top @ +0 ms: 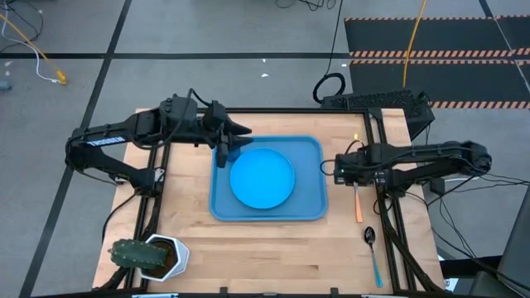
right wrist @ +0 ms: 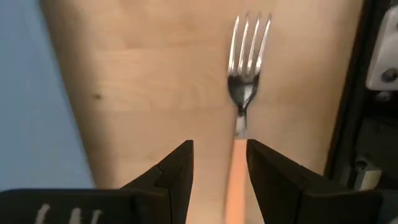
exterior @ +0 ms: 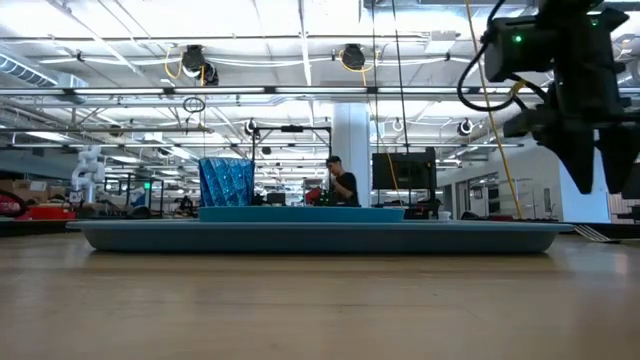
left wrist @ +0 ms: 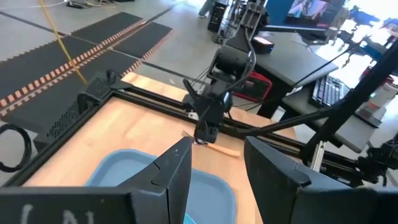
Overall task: Pick and place plate/cup/fork/spoon on tray
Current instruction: Put the orange fork on the blue serving tray to the right of the blue plate
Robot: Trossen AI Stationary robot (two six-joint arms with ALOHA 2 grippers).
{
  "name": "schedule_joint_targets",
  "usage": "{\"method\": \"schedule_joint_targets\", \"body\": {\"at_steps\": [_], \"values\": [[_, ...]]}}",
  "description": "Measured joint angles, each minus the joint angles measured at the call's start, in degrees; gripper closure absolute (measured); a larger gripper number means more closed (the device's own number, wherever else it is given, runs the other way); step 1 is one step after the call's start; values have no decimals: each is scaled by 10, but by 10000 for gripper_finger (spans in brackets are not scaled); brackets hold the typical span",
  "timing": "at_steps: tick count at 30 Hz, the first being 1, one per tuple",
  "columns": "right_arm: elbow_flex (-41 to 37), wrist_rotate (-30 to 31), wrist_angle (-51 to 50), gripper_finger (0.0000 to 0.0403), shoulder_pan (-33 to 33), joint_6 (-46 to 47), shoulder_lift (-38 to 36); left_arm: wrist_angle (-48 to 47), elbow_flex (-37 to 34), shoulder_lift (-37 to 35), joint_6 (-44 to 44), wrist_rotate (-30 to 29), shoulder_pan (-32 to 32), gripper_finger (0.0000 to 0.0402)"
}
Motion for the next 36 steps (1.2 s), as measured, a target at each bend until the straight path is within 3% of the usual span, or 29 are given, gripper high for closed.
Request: {"method": "schedule_joint_targets", "body": {"at_steps": [14,19,23,28,33,36], "values": [[-37,34,26,261,67,61,0,4,0,0,-30,5,-1,252],[-38,15,36,261,76,91,0,21,0,-7,-56,5,-10,252],[-38,15,72,261,90,81,0,31,0,-12,-66,0,-15,252],[-38,15,189,261,96,42,-2,27,0,-15,-68,-2,-15,252],[-40,45,273,261,96,-49,-2,26,0,-14,-67,-1,-15,252],[-48,45,274,261,93,-69,-2,25,0,-15,-62,5,-15,252]]}}
